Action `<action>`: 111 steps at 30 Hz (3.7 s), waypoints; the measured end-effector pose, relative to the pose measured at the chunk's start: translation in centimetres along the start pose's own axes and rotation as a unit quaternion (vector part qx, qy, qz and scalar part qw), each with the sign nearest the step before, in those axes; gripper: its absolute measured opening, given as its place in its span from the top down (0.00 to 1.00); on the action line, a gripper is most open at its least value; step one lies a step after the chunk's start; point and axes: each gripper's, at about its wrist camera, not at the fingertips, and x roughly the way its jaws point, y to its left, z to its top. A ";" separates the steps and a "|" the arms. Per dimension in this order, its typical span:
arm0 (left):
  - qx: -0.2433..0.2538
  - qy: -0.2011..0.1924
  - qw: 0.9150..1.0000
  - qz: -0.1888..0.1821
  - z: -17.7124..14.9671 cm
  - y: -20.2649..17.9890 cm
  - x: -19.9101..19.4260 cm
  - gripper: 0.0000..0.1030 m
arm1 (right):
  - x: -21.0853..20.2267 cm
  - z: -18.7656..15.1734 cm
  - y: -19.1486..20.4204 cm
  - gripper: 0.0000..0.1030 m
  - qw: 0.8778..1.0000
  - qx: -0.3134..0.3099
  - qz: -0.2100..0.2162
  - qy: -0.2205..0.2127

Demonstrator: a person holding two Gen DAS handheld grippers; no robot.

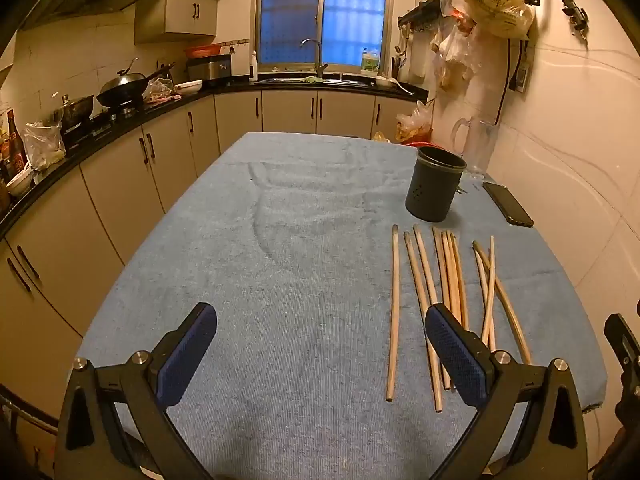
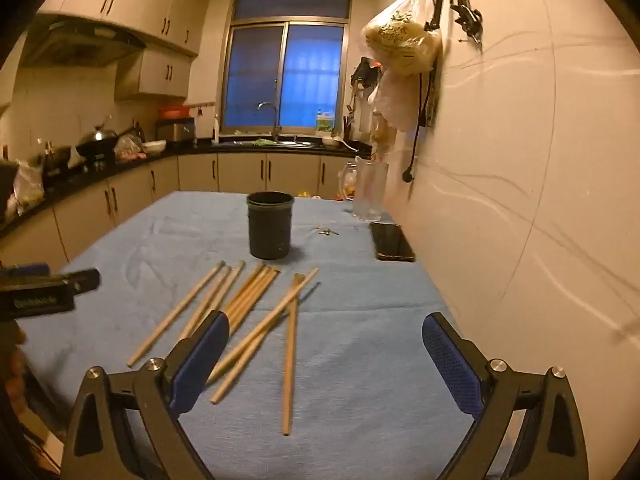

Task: Organize utensils

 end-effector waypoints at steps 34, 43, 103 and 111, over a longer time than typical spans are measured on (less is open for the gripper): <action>0.008 -0.021 1.000 -0.009 -0.4 -1.2 -1.0 0.00 | -0.7 0.3 -0.2 0.04 1.000 0.026 0.012 -0.011; -0.006 -0.120 0.992 -0.028 -1.3 -0.5 -4.3 0.00 | -1.1 0.3 -0.5 0.04 0.999 0.036 0.011 -0.024; 0.034 -0.004 0.997 -0.074 6.0 -3.1 8.2 0.00 | 14.5 5.1 -3.9 0.11 0.991 0.057 0.054 0.112; 0.042 0.075 0.992 -0.094 7.8 -4.5 14.0 0.23 | 19.2 4.4 -4.9 0.32 0.972 0.112 0.105 0.179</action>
